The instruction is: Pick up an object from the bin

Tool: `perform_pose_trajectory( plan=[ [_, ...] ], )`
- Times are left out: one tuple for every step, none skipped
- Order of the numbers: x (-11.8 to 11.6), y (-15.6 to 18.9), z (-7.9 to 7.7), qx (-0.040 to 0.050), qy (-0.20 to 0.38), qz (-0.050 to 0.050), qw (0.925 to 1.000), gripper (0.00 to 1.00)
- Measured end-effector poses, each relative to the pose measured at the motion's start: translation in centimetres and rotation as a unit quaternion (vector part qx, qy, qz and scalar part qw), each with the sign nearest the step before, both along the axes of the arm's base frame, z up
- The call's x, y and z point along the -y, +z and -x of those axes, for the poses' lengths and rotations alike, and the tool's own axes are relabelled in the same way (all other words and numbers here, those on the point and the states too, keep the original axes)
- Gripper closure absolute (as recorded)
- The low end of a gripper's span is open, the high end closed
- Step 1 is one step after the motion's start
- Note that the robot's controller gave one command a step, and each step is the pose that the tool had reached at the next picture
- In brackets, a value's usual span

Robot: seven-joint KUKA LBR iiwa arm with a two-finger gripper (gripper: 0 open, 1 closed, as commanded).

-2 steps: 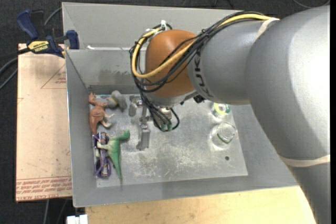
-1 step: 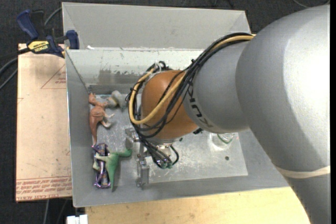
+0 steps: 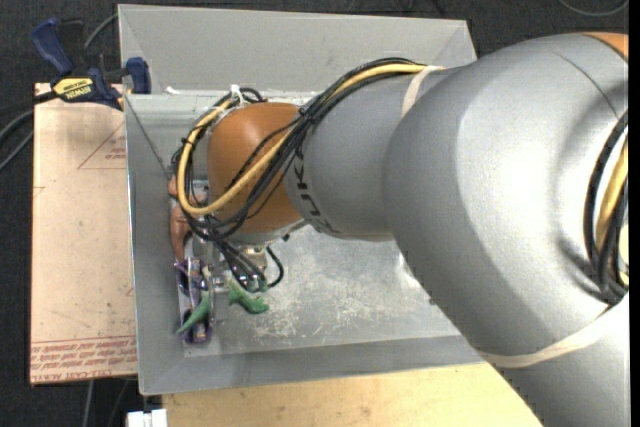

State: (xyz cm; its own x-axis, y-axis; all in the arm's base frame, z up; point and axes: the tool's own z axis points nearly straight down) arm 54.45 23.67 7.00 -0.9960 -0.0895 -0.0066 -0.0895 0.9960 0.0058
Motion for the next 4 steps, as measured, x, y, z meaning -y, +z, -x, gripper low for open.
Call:
perform_pose_trajectory(
  plan=[
    [2.7, 0.0, 3.1, -0.0045, 0.064, 0.003, 0.9980, 0.00],
    [0.9, 0.0, 5.3, 0.0021, 0.120, 0.000, 0.9927, 1.00],
    [0.9, 0.0, 5.3, 0.0020, 0.120, 0.000, 0.9928, 1.00],
    [0.9, 0.0, 5.3, 0.0019, 0.120, 0.000, 0.9928, 1.00]
  ],
)
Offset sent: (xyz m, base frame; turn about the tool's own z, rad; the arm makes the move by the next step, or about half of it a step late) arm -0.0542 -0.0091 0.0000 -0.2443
